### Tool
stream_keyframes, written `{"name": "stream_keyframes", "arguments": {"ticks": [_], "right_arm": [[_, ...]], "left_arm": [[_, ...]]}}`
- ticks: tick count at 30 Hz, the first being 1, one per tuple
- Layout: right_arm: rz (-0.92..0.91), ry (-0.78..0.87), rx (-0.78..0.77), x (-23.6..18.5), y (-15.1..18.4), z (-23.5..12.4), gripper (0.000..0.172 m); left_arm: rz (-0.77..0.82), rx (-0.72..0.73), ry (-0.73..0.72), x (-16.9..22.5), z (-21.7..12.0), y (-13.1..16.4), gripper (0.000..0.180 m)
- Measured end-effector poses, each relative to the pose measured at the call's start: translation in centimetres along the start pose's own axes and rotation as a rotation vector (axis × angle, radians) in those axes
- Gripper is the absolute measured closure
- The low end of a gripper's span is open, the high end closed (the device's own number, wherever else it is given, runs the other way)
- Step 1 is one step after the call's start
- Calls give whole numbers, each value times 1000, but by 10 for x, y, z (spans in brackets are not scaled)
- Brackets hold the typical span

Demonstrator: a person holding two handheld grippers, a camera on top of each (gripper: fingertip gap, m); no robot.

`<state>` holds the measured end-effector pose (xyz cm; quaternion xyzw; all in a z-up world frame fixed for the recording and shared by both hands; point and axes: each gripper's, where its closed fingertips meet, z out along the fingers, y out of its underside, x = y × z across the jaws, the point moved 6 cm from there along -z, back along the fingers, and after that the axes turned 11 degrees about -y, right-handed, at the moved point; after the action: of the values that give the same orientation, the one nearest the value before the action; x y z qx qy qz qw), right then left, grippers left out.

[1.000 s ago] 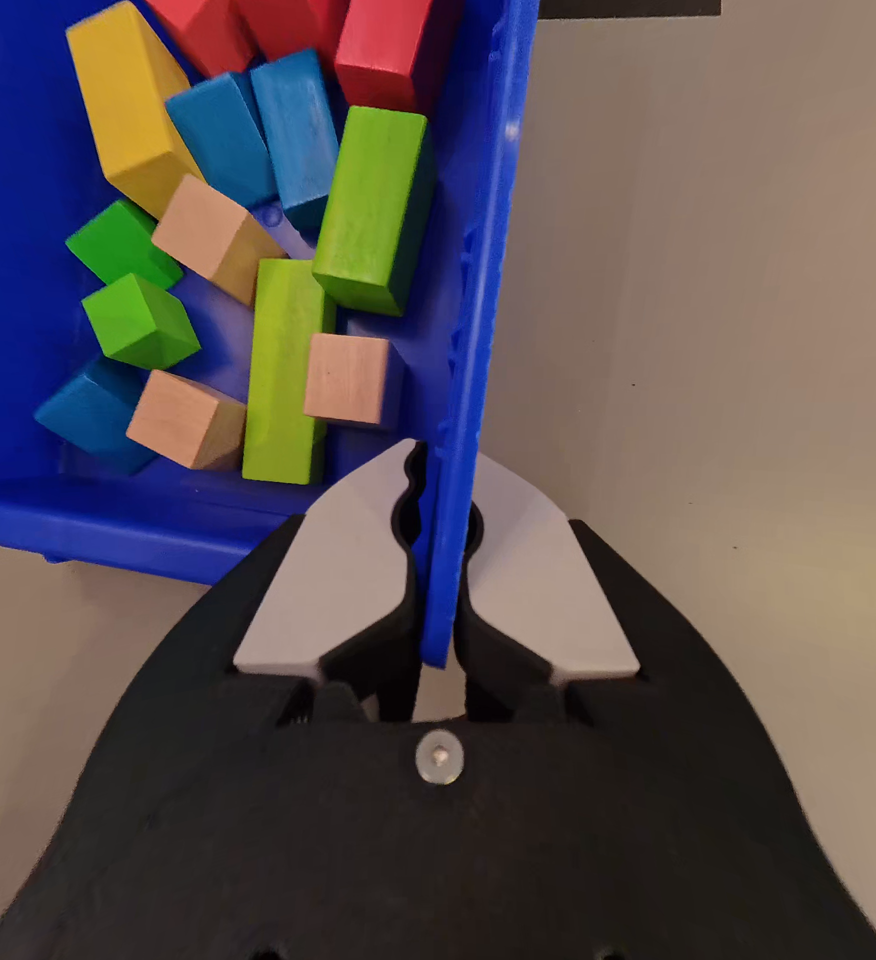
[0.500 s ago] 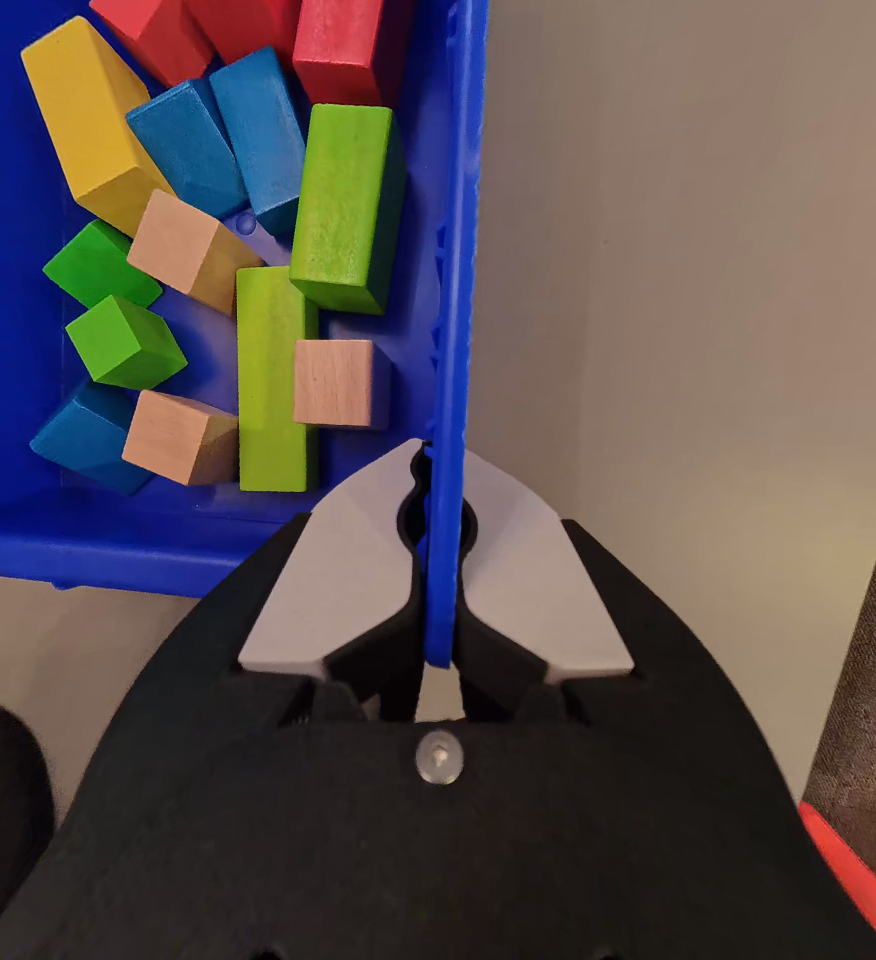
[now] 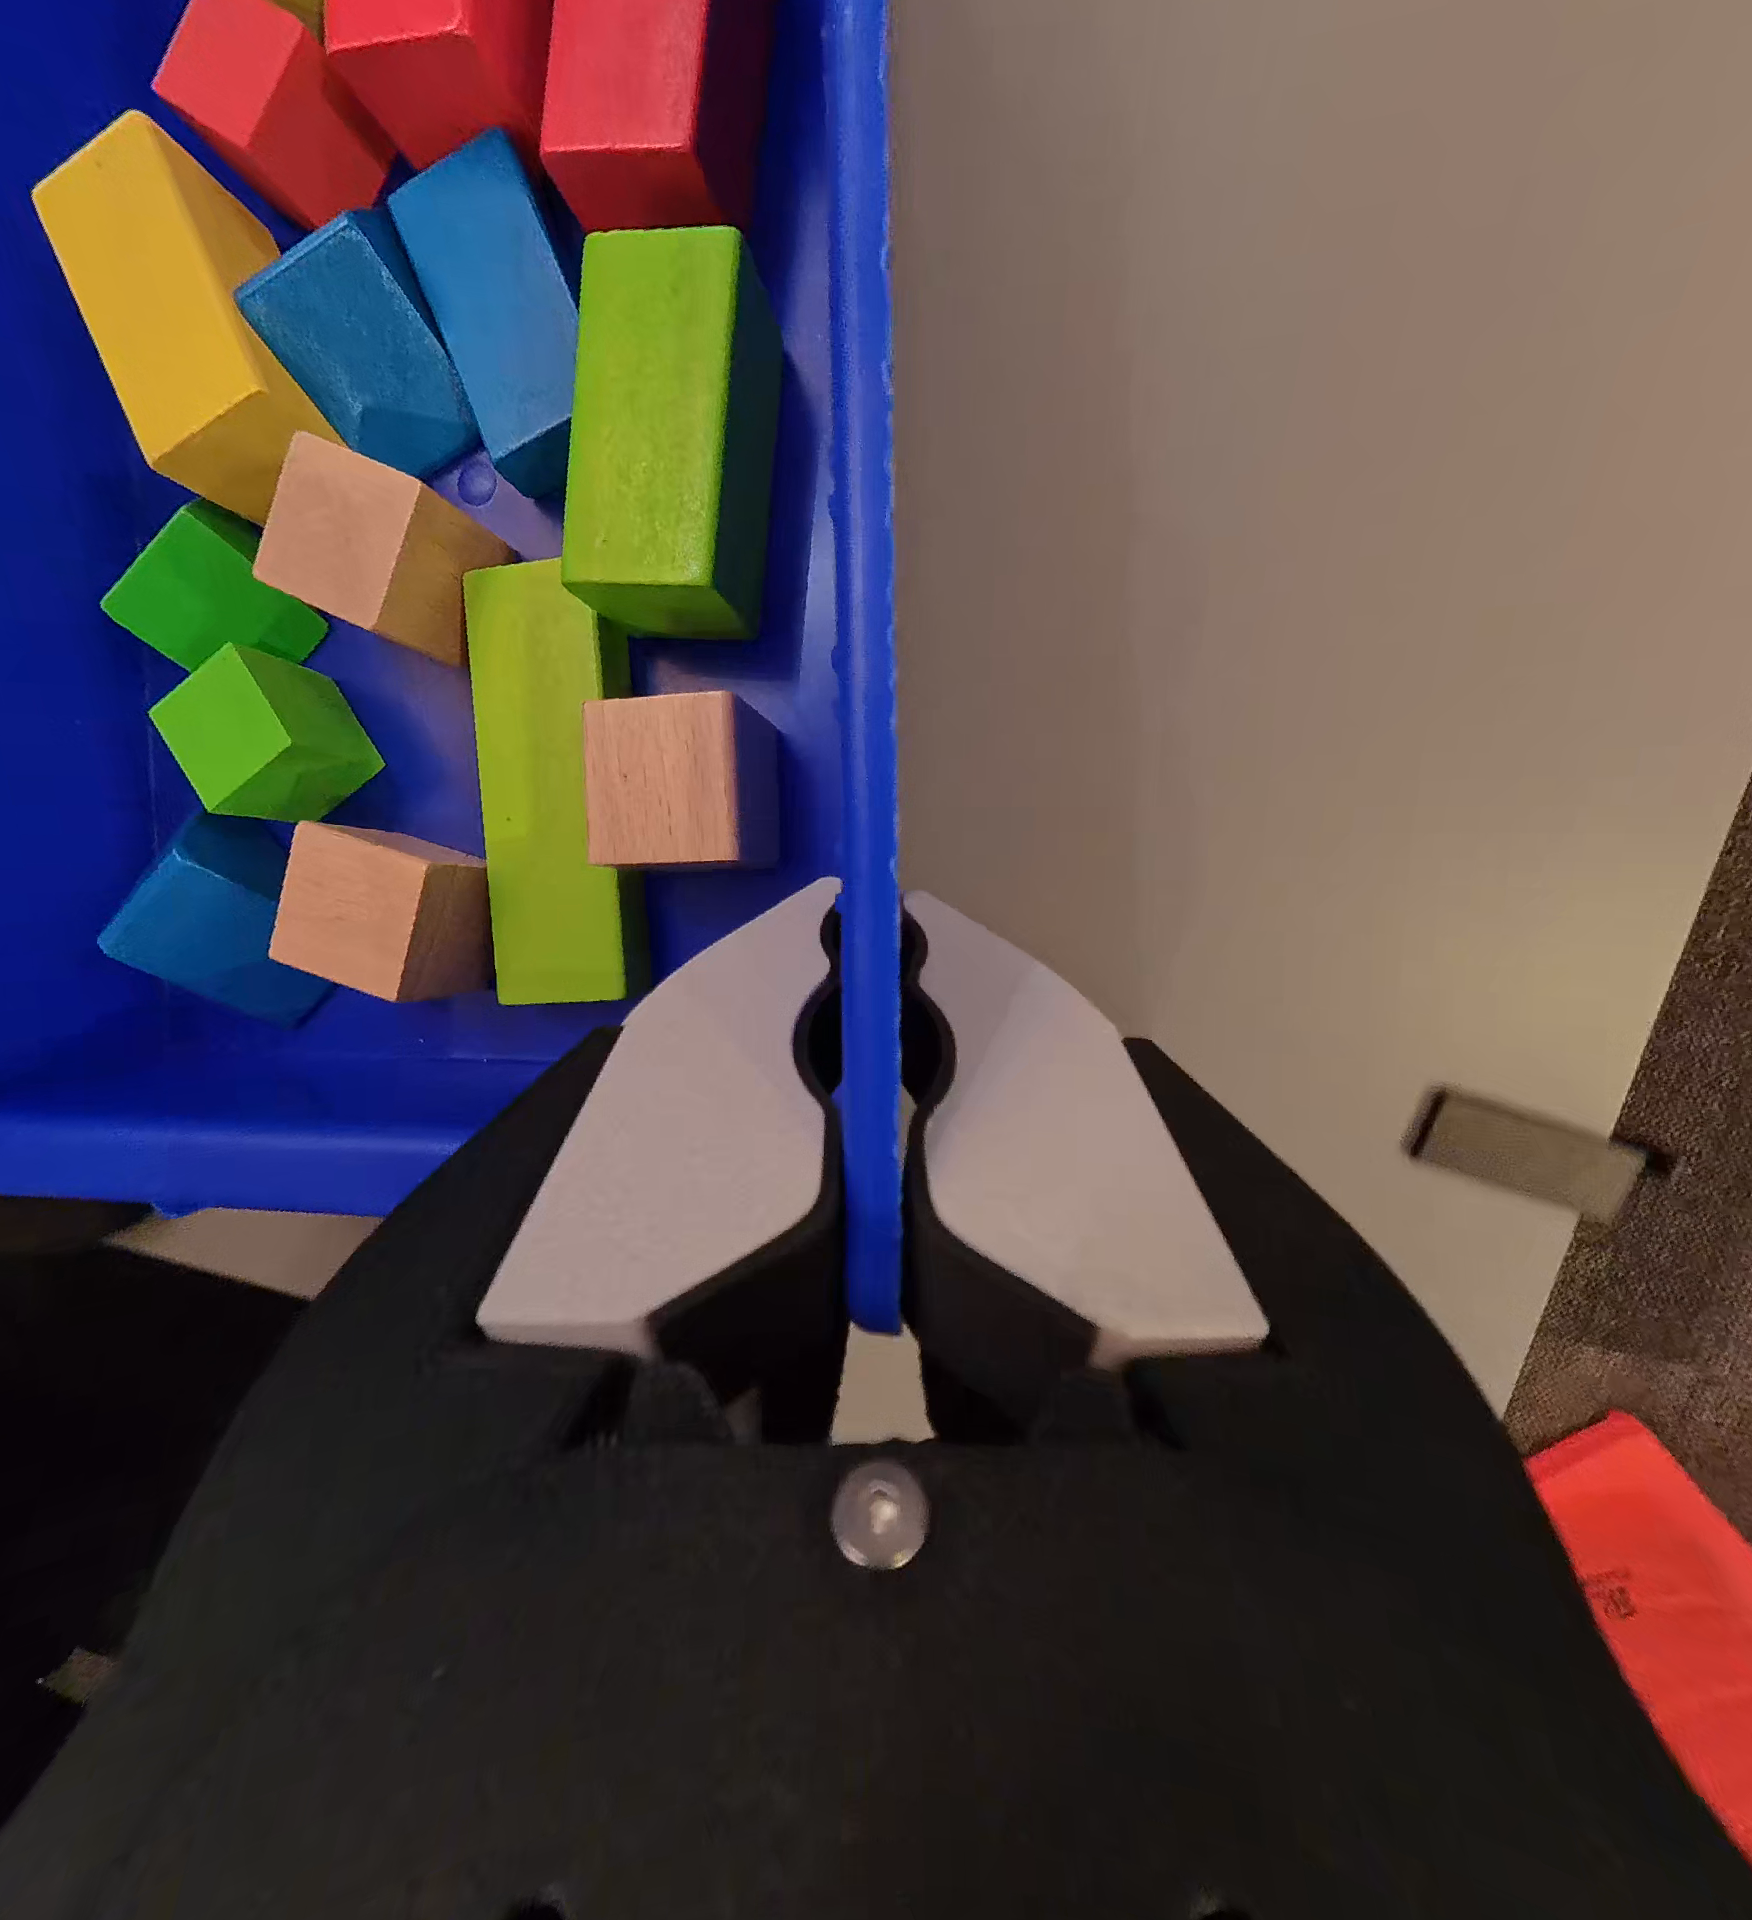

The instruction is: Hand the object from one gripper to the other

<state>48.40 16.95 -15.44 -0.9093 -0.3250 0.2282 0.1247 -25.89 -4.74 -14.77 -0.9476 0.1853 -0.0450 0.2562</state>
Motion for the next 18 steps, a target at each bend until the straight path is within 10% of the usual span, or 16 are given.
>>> {"name": "stream_keyframes", "arguments": {"ticks": [1,18], "right_arm": [[4,1,2,-1,10,-4,169],[158,52,89,-1,153,-56,168]], "left_arm": [[21,2,3,11,6,-12,175],[-71,82,-7,144,134,-190,175]]}}
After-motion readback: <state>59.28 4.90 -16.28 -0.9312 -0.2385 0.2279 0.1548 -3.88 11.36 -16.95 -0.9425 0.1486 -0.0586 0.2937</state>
